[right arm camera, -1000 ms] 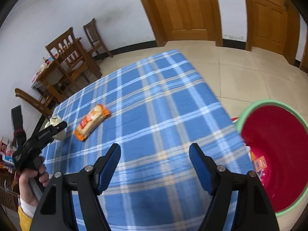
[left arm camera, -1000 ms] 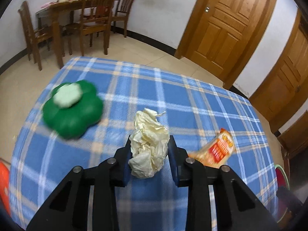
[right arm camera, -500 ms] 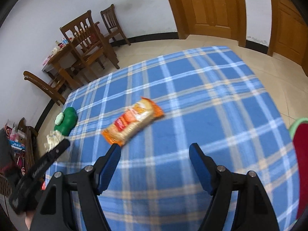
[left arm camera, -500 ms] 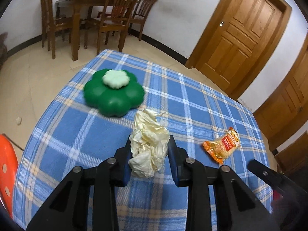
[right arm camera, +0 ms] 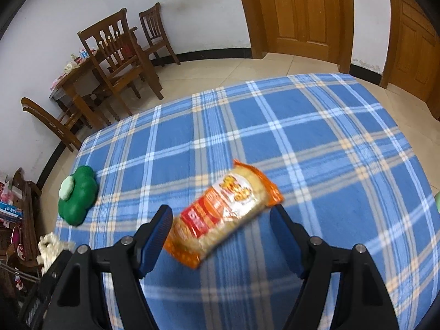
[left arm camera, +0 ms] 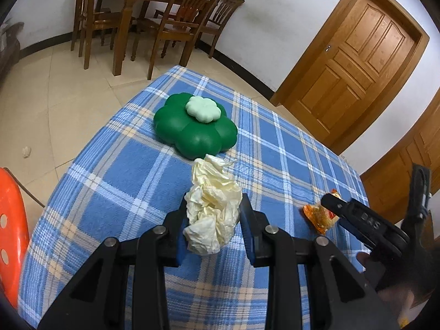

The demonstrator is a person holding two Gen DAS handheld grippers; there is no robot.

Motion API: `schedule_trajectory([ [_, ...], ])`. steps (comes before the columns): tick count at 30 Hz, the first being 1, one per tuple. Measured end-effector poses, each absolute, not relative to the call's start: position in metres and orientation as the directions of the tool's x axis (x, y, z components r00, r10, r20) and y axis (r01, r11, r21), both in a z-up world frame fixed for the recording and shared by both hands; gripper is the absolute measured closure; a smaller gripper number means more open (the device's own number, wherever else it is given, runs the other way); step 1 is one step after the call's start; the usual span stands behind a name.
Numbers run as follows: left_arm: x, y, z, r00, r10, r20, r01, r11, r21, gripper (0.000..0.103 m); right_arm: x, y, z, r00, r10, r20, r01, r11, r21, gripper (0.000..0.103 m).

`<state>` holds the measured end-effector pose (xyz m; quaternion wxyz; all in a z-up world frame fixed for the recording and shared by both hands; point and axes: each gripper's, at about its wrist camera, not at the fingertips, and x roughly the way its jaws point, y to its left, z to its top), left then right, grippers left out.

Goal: Collect trash
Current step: 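Grasp the orange snack bag with the right tool while the left tool holds the paper, then carry the snack bag and crumpled paper over the red bin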

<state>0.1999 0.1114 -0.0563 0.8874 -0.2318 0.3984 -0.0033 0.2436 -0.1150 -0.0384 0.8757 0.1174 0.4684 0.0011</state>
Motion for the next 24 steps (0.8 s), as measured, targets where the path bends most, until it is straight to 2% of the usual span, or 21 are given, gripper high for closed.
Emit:
schedule_trajectory([
  [10, 0.199, 0.114, -0.058, 0.68, -0.21, -0.703, -0.173, 0.885, -0.432, 0.07, 0.256, -0.1, -0.045, 0.588, 0.05, -0.807, 0.089, 0.988, 0.126, 0.025],
  [14, 0.198, 0.111, -0.057, 0.679, -0.217, -0.701, -0.164, 0.886, -0.433, 0.07, 0.25, -0.1, -0.045, 0.594, -0.004, -0.805, 0.075, 0.996, 0.051, 0.046],
  [17, 0.196, 0.109, -0.055, 0.681, -0.225, -0.697, -0.152, 0.887, -0.436, 0.07, 0.244, -0.109, -0.044, 0.597, 0.02, -0.802, 0.052, 0.997, 0.064, 0.058],
  [24, 0.19, 0.094, -0.047, 0.677, -0.255, -0.69, -0.11, 0.892, -0.438, 0.07, 0.222, -0.13, -0.041, 0.586, 0.12, -0.801, -0.003, 0.989, 0.147, 0.06],
])
